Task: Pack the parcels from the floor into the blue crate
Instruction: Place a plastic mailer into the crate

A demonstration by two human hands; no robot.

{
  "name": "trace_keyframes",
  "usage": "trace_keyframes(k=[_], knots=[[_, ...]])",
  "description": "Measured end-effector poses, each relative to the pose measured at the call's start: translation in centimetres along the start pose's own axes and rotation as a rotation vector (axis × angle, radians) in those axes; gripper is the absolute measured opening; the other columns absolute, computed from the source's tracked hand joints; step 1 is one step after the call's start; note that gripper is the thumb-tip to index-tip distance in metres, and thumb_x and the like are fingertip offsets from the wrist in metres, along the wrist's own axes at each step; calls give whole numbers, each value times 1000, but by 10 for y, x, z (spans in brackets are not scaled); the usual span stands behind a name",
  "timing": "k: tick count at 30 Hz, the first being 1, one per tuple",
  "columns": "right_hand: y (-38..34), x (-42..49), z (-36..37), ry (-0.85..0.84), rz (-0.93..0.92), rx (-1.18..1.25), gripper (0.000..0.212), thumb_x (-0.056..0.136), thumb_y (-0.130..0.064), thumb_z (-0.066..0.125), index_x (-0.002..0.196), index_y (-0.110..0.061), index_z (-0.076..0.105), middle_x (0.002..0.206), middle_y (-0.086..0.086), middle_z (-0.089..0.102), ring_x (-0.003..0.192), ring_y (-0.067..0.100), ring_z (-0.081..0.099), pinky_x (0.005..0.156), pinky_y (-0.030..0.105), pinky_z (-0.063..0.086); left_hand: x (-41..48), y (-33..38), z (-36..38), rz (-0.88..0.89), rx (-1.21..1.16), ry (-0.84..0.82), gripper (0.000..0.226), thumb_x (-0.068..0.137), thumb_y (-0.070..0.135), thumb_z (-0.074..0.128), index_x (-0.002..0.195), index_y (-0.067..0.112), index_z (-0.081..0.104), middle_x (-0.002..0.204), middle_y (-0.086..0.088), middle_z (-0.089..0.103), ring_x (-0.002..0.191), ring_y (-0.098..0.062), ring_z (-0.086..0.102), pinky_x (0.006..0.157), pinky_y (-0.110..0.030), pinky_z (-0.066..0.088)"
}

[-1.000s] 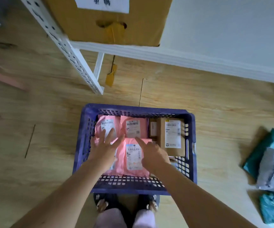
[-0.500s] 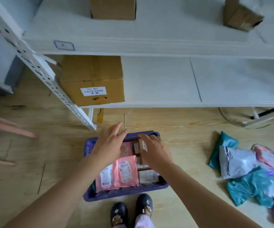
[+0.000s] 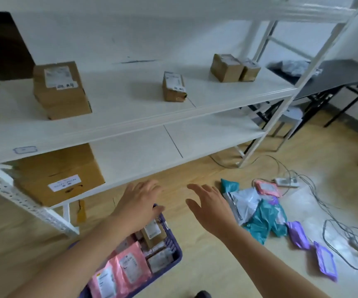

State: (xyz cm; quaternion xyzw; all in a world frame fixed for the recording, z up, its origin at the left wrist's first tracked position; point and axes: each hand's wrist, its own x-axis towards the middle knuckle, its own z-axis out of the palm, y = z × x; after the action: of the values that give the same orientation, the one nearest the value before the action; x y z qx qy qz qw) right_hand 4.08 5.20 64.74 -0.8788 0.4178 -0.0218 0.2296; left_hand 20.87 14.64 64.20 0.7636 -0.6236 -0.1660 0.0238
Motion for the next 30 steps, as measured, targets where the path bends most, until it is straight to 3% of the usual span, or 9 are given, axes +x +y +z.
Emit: trace_keyframes(k=[5,12,19,30], knots=[[55,-43,-41,98,148,20,42,96,-41,43,137,-34,40,135,-4,49,129,18,40,101,34,37,23,79,-9,106,-16,-2,55,94,46,44,144,28,30,153,5,23,141,-14,24,115,-35,19],[155,-99,-83,187,301,70,39,96,-39,43,134,-31,45,127,0,54,122,18,45,93,31,39,61,212,-1,227,-57,2,51,94,43,47,141,29,35,148,9,30,136,-14,31,112,-31,22],[303,-162,-129,238,434,113,41,95,-36,45,135,-31,44,132,0,52,123,20,46,95,29,39,107,362,43,282,-52,-59,49,92,41,49,138,30,38,143,8,38,130,-14,39,106,-28,28],[509,-235,-188,267,597,129,34,93,-28,48,126,-28,53,119,4,60,113,22,53,87,28,41,180,553,102,323,-74,-177,49,92,40,51,138,28,39,144,6,39,133,-15,37,110,-32,28]])
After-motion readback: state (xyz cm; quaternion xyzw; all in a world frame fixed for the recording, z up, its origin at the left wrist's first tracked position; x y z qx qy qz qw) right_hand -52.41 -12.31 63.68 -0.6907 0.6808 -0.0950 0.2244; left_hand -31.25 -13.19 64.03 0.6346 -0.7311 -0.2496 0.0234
